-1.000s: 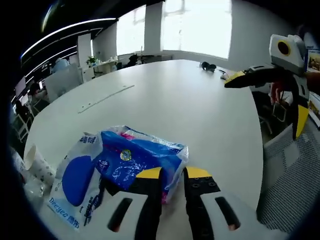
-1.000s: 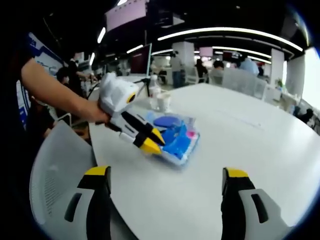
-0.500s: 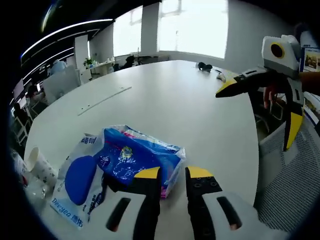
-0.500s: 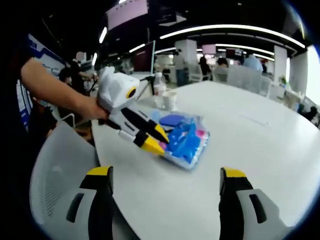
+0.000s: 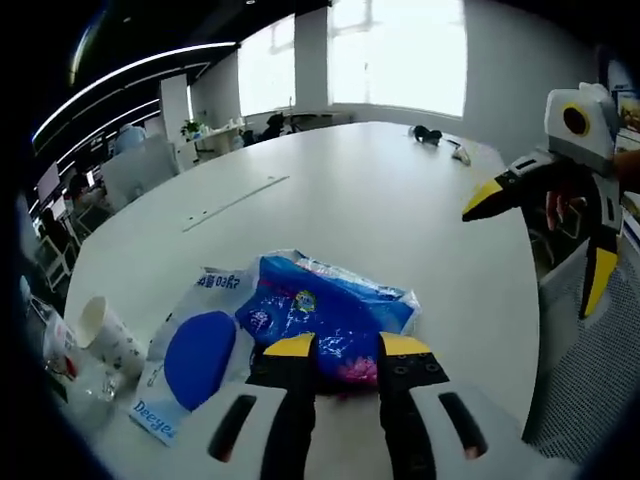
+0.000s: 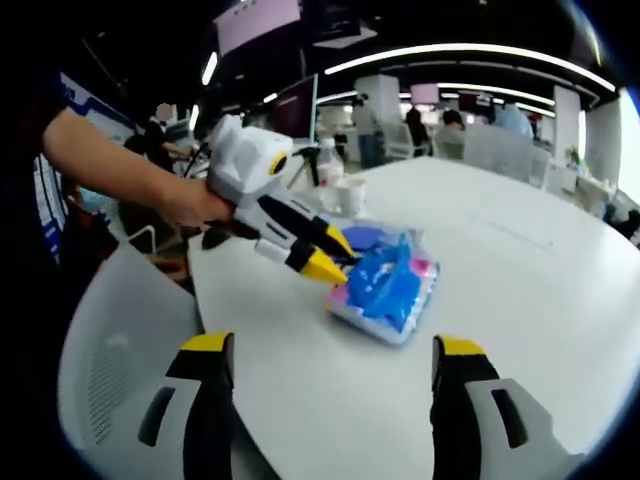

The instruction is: Arrange the tabletop items into an orderly group along one side of the table until the central work area is clear of visible clutter.

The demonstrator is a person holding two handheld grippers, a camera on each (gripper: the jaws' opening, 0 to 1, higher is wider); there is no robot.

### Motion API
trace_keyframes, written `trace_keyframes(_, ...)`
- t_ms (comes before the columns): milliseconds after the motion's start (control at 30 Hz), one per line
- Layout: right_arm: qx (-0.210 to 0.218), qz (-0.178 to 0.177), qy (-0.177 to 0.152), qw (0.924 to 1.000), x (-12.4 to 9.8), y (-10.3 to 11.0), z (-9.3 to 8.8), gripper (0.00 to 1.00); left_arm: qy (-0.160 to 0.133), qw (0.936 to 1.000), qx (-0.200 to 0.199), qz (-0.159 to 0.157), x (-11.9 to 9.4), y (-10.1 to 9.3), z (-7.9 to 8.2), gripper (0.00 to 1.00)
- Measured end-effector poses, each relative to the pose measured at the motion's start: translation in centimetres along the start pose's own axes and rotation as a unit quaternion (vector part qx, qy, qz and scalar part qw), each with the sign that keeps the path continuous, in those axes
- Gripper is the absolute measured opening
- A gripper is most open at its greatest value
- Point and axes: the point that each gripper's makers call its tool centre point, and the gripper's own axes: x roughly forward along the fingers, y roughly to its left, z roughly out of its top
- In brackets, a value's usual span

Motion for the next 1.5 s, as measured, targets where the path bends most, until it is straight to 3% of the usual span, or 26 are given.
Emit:
trace_keyframes(500,0.015,-0.004,0.012,0.9998,0.8,-0.1,-1.0,0.75,-0.004,0.9991,0.02,0.037,1.0,4.1,0.9,0.32)
trace_keyframes(767,0.019,-0.009,0.016,0.9997,1.1,-0.5,-0.8,0.75,-0.004,0.9992,0.02,0.036,2.1,5.9,1.7,0.35)
trace_keyframes(1200,0.023,-0.025,0.025,0.9991,0.3,-1.9,-1.2,0.75,0.005,0.9991,0.039,0.014,3.9,6.3,2.1,0.35)
trace_keyframes(1500,0.024,-0.027,0.023,0.9991,0.2,-2.0,-1.1,0.74,0.019,0.9992,0.035,-0.003,3.6,5.5,1.6,0.25)
